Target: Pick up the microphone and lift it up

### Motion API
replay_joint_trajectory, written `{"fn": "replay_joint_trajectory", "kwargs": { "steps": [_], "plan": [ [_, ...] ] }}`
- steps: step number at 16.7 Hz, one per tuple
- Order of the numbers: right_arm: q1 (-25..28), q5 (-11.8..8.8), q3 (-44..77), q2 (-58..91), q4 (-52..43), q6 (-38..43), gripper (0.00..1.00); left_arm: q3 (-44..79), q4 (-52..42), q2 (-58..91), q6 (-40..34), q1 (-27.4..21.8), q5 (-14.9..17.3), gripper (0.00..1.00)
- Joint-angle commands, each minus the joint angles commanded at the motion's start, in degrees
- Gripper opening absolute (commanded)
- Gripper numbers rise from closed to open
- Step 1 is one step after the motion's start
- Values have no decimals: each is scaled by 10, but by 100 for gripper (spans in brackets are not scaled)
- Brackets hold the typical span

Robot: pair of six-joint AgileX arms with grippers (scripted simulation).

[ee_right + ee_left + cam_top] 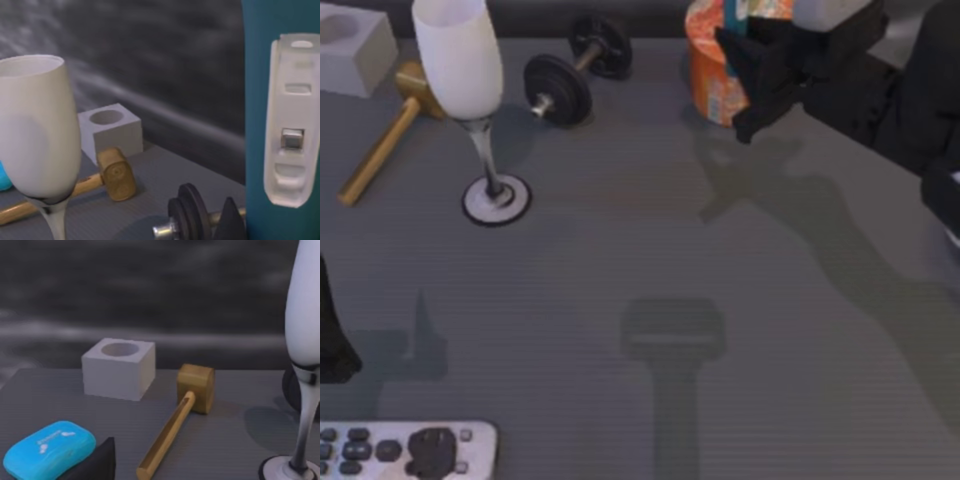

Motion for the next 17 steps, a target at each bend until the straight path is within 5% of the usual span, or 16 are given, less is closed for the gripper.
{"fn": "replay_joint_trajectory", "kwargs": {
  "steps": [8, 17],
  "plan": [
    [3, -6, -7, -10, 24, -7, 0, 0, 0, 0, 0, 0, 0, 100],
    [132, 120, -110, -54, 154, 8, 0, 0, 0, 0, 0, 0, 0, 100]
  ]
}}
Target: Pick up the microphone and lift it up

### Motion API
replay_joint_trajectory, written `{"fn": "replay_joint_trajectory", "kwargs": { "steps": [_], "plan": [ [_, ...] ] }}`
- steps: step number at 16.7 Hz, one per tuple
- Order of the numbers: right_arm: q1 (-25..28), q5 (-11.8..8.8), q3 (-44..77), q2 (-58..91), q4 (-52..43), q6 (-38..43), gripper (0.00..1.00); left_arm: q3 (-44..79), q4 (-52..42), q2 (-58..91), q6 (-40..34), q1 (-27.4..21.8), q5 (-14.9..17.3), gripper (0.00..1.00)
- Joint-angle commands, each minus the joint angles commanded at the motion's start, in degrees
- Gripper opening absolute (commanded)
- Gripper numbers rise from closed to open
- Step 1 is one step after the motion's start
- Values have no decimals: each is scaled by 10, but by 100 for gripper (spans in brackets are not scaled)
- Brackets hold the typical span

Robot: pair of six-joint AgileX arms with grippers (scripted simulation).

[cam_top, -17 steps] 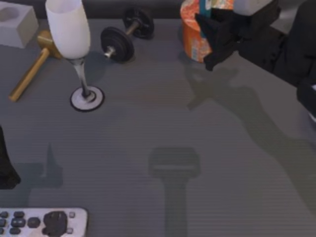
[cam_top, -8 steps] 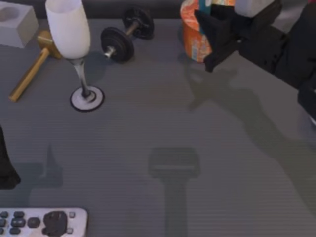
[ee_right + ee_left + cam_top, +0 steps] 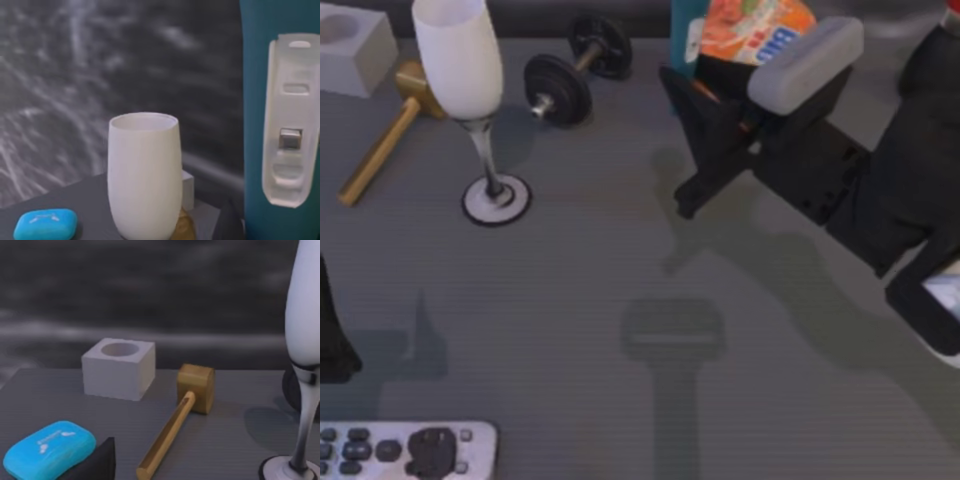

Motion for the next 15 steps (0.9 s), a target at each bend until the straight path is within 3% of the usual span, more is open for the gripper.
{"fn": "replay_joint_trajectory", "kwargs": {
  "steps": [12, 15],
  "plan": [
    [1, 1, -1, -1, 1, 0, 0, 1, 0, 1, 0, 0, 1, 100],
    [1, 1, -1, -1, 1, 0, 0, 28, 15, 38, 4, -13, 33, 100]
  ]
}}
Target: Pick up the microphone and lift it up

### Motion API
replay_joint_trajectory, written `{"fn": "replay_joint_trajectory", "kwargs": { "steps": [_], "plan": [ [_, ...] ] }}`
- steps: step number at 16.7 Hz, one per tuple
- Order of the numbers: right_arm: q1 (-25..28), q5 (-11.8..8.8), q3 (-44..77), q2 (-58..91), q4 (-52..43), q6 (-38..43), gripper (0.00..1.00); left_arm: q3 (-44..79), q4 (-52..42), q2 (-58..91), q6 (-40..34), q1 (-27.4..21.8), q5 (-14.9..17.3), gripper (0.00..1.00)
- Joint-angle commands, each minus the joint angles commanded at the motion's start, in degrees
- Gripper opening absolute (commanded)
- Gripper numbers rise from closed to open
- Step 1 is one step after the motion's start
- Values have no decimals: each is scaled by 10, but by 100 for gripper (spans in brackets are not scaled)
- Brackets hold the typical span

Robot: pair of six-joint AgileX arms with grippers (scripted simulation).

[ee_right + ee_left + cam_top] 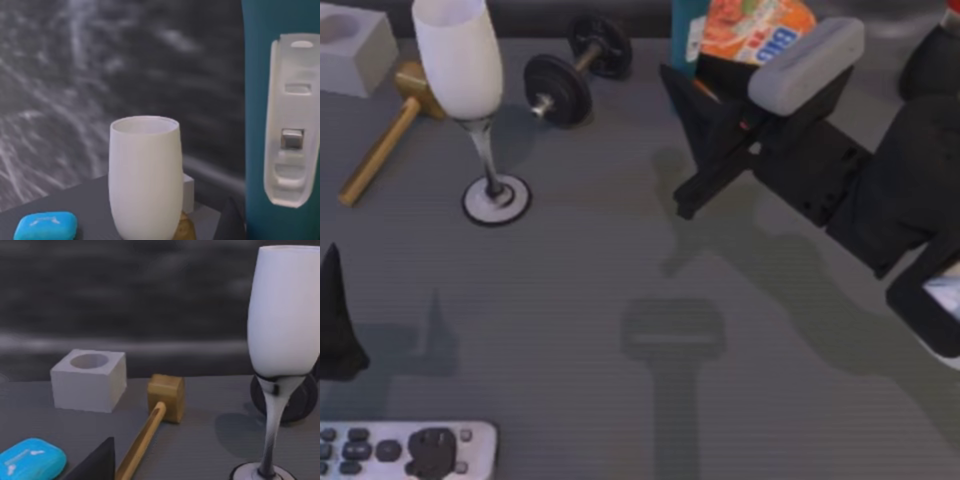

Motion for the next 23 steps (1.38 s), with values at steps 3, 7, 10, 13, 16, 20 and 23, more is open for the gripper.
{"fn": "replay_joint_trajectory", "kwargs": {
  "steps": [3, 7, 10, 13, 16, 20, 23],
  "plan": [
    [0, 0, 0, 0, 0, 0, 0, 58, 33, 92, 10, -23, 64, 100],
    [0, 0, 0, 0, 0, 0, 0, 167, 96, 273, 26, -61, 175, 100],
    [0, 0, 0, 0, 0, 0, 0, 254, 148, 415, 39, -93, 263, 100],
    [0, 0, 0, 0, 0, 0, 0, 331, 194, 544, 50, -120, 342, 100],
    [0, 0, 0, 0, 0, 0, 0, 386, 225, 638, 57, -141, 400, 100],
    [0, 0, 0, 0, 0, 0, 0, 414, 241, 687, 61, -153, 432, 100],
    [0, 0, 0, 0, 0, 0, 0, 414, 241, 687, 61, -153, 432, 100]
  ]
}}
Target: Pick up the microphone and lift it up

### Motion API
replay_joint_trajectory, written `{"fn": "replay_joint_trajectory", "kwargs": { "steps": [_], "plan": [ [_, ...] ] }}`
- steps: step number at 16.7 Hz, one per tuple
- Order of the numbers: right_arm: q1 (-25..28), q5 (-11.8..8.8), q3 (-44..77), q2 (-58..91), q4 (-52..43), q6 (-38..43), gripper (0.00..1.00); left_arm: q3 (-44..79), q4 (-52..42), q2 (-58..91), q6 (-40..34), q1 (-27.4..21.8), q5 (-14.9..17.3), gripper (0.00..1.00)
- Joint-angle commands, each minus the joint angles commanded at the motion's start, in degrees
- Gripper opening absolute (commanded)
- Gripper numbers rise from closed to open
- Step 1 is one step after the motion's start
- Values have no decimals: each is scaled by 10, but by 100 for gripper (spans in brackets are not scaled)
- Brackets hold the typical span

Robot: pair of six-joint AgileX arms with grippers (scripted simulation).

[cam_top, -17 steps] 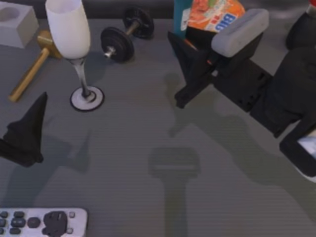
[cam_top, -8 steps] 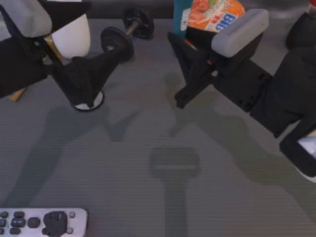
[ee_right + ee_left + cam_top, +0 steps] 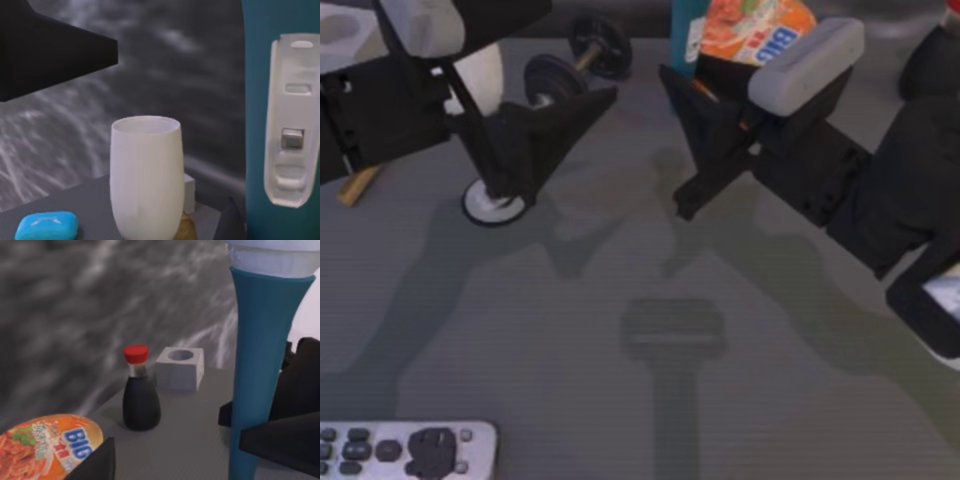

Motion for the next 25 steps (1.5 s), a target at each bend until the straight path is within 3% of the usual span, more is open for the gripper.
{"fn": "replay_joint_trajectory", "kwargs": {
  "steps": [4, 12, 17, 25],
  "plan": [
    [0, 0, 0, 0, 0, 0, 0, 16, 5, 20, -1, -14, -14, 100],
    [0, 0, 0, 0, 0, 0, 0, 136, 40, 170, -6, -119, -116, 100],
    [0, 0, 0, 0, 0, 0, 0, 144, 42, 180, -6, -126, -123, 100],
    [0, 0, 0, 0, 0, 0, 0, 144, 42, 180, -6, -126, -123, 40]
  ]
}}
